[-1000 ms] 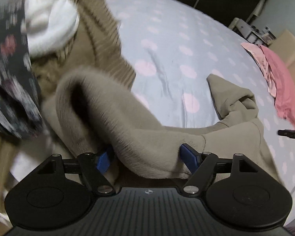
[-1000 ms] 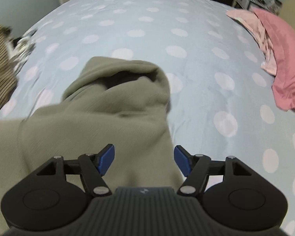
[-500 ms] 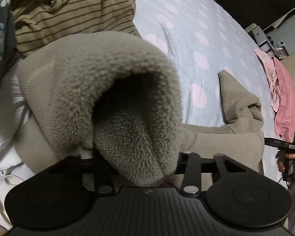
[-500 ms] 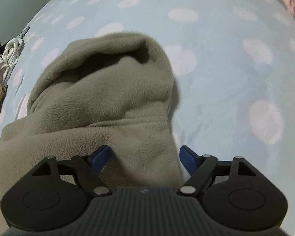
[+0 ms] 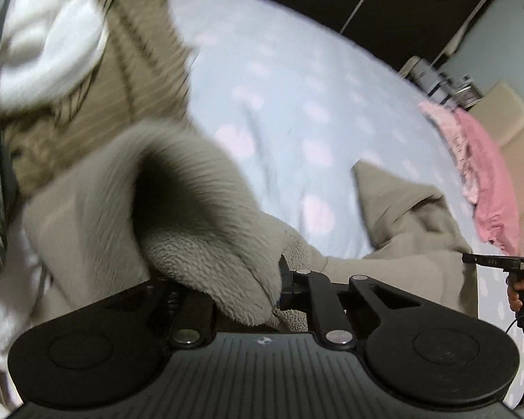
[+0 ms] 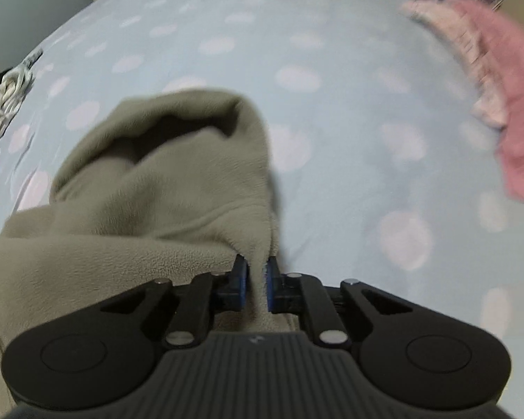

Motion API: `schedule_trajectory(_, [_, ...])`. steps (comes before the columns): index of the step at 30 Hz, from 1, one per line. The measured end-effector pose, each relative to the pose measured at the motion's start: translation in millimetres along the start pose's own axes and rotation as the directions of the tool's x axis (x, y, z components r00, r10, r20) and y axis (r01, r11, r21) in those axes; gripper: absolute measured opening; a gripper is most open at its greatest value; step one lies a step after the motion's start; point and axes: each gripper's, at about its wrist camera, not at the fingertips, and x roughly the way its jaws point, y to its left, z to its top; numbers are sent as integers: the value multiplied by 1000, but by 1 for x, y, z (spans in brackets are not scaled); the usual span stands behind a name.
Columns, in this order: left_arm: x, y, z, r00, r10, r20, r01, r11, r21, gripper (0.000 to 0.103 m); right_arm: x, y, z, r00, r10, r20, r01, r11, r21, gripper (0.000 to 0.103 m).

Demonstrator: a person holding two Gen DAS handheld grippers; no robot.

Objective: Fold clothes

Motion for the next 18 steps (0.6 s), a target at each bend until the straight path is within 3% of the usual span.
schedule_trajectory(1, [-7,-4,5,1000,-10,24,9,1000,7,11,-15,0,1,1000,-19,22,19,1000,4,6])
schedule_trajectory(6, [-45,-43,40,987,-58,151,47,996,74,11,-96,6,-3,987,-61,148,62,998,-4,5])
schedule_trajectory(10, [-84,-89,76,960,-92,263,49,985,167,10,-157,19,0,954,-113,279,115,993,8,5])
schedule_trajectory(13, [-127,-128,107,910,-132,393,45,974,223,10,-210,16,8,904,-176,390,165,984,63,5])
schedule_trajectory(18, [-200,-167,134,804,-203,558,68,965,253,10,-310,7,13,785,-255,565,207,967,149,5])
